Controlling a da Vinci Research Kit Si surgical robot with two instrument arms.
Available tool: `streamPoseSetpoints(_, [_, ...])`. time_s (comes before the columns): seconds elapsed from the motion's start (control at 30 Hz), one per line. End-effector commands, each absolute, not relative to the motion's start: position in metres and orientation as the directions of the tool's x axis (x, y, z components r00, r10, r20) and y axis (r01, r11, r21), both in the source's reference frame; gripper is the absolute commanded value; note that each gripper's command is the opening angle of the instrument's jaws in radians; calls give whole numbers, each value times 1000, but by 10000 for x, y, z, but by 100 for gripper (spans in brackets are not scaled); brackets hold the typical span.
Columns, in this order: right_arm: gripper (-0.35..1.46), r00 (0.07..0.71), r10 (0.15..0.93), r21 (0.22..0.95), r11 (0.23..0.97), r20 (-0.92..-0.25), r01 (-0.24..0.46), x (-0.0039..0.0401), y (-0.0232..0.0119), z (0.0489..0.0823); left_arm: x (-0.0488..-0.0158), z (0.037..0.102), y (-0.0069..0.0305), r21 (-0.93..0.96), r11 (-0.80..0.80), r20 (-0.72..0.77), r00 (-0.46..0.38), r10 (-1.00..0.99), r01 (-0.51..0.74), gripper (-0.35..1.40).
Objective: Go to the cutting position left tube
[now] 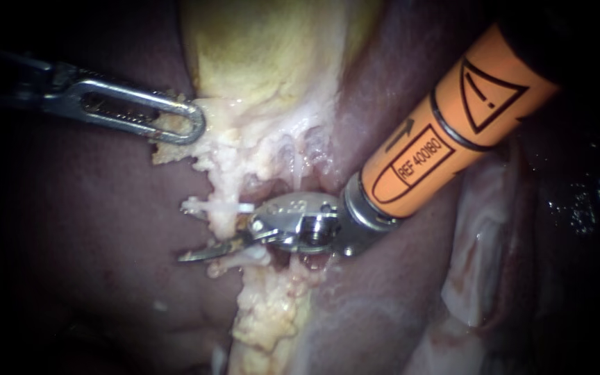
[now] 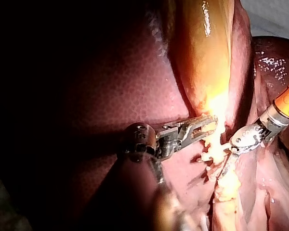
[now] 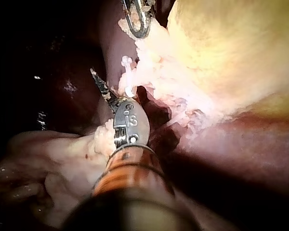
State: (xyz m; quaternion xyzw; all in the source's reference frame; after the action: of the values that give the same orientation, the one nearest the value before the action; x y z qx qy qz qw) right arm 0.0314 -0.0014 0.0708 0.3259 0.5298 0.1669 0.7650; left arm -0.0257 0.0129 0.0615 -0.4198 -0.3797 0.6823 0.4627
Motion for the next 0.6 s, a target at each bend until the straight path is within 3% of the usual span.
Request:
streamPoseSetpoints(0.03, [143, 384, 602, 677, 730, -700, 89, 313, -14, 705, -257, 615, 129, -907, -283, -221, -219, 950, -313, -35])
streamPoseSetpoints(0.6, [143, 288, 702, 751, 649, -652, 121, 311, 3, 621, -256, 616, 129, -907, -284, -222, -220, 950, -312, -35])
